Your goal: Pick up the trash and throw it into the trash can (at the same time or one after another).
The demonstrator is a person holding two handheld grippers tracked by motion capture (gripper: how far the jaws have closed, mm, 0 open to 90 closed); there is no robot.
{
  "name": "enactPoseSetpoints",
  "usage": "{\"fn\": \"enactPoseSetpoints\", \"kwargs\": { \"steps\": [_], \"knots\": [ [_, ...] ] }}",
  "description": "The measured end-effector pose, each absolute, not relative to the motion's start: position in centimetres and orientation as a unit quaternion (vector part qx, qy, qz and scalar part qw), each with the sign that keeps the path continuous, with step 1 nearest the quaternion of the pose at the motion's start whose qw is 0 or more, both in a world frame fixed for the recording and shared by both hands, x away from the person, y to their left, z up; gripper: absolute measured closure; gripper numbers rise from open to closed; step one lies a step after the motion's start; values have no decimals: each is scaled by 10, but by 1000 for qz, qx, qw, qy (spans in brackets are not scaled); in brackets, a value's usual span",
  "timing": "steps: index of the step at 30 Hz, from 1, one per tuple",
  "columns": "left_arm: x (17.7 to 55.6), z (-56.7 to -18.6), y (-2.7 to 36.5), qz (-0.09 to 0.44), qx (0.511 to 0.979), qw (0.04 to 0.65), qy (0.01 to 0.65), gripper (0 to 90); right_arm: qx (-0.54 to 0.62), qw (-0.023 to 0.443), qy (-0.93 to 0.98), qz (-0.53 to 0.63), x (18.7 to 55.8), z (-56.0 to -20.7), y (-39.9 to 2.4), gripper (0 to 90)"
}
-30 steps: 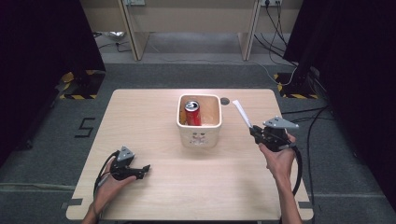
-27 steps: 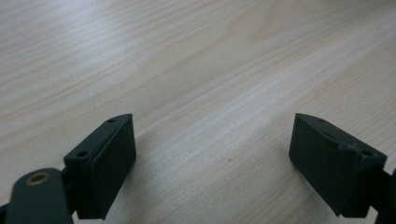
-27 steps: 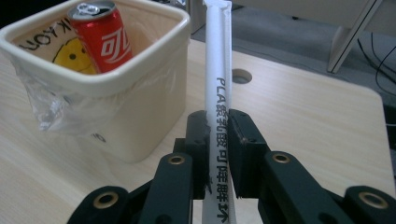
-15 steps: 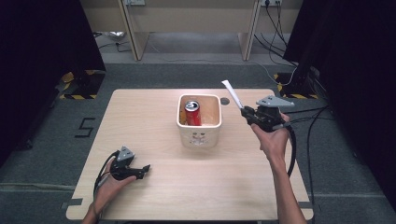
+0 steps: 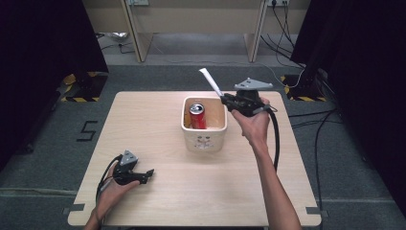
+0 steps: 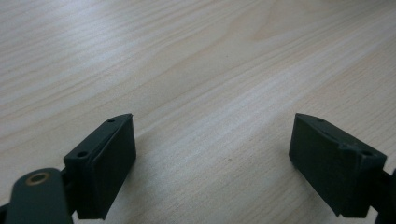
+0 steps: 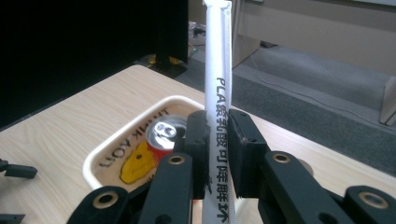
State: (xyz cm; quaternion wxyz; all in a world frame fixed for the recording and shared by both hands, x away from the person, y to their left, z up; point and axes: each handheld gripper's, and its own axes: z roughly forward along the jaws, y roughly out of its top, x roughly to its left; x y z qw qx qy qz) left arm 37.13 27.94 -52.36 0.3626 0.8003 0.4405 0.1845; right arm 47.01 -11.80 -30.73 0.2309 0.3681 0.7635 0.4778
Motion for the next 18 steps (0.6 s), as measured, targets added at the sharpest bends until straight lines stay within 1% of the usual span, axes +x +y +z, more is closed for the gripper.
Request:
{"fn": "enactPoseSetpoints", "kwargs": {
  "steps": [7, 18],
  "knots": [
    [371, -524, 279, 185, 800, 362, 441, 140, 365, 219, 768, 479, 492, -306, -89, 790],
    [371, -524, 279, 185, 799, 364, 441, 140, 373, 203, 770, 477, 519, -317, -61, 790]
  ]
}}
